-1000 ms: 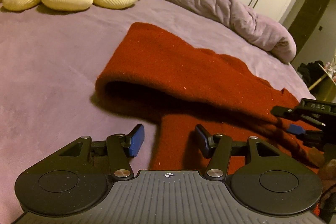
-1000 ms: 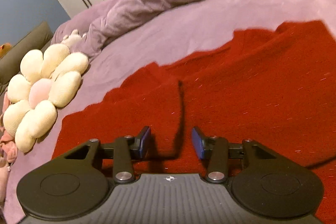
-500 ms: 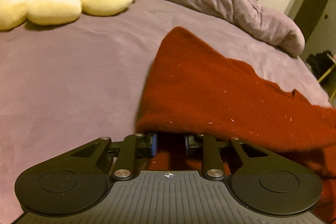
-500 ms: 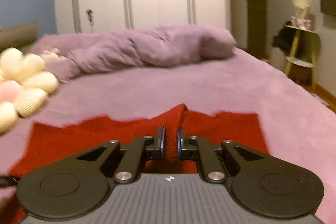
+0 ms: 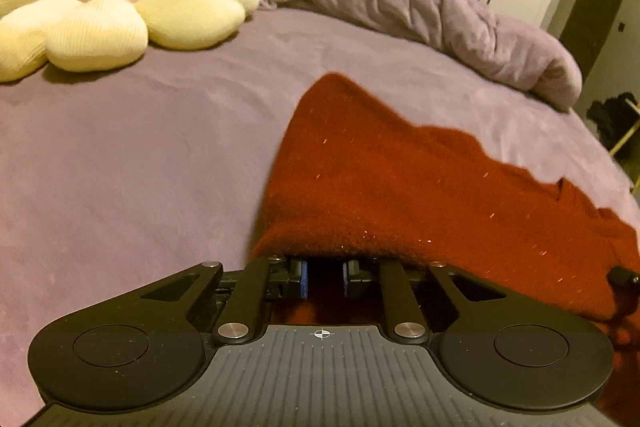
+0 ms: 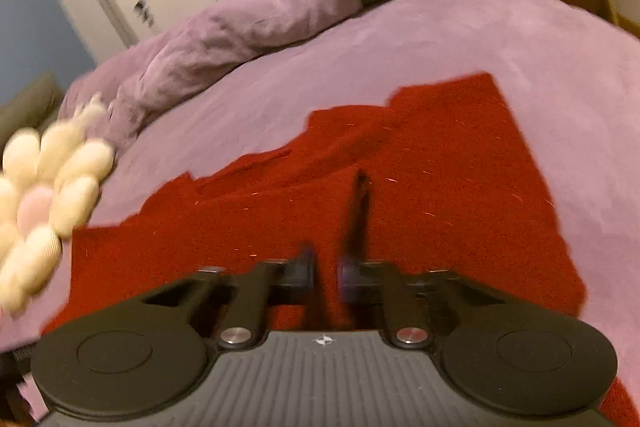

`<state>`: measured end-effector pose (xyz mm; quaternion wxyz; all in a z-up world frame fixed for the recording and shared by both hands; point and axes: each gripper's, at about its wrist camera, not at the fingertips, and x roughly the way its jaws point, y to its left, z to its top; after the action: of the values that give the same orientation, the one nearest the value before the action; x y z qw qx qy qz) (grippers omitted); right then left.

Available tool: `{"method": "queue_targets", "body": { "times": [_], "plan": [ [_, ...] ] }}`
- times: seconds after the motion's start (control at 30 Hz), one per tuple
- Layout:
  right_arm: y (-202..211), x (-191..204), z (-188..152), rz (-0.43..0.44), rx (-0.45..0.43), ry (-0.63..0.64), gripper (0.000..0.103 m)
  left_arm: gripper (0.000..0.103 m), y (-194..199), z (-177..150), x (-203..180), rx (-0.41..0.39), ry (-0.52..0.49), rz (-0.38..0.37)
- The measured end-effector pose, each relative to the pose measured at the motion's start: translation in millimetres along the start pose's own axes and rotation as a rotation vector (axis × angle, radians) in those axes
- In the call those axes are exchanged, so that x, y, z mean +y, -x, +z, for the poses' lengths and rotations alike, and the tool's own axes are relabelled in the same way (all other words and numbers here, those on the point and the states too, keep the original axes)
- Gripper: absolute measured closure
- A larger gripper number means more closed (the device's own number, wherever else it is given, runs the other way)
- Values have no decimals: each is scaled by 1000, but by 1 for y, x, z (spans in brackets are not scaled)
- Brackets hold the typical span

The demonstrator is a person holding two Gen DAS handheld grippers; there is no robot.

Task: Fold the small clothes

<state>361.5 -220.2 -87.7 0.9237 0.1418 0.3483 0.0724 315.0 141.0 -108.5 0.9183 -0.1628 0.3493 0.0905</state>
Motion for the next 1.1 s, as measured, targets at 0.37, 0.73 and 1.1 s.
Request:
{"method": "queue_targets", "body": {
  "times": [0.37,0.73,1.1],
  "plan": [
    [25,-8,-5,-283,-156,258,94,82,-2,-9,-25,32,-117,-35],
    [-4,-17,2,-151,-41,185,94,89,-9,-10,-18,57,-28,30],
    [33,-7,-6,-209,-144,250,65,57,64,-1,-38,-84,-68,-139]
  ]
}}
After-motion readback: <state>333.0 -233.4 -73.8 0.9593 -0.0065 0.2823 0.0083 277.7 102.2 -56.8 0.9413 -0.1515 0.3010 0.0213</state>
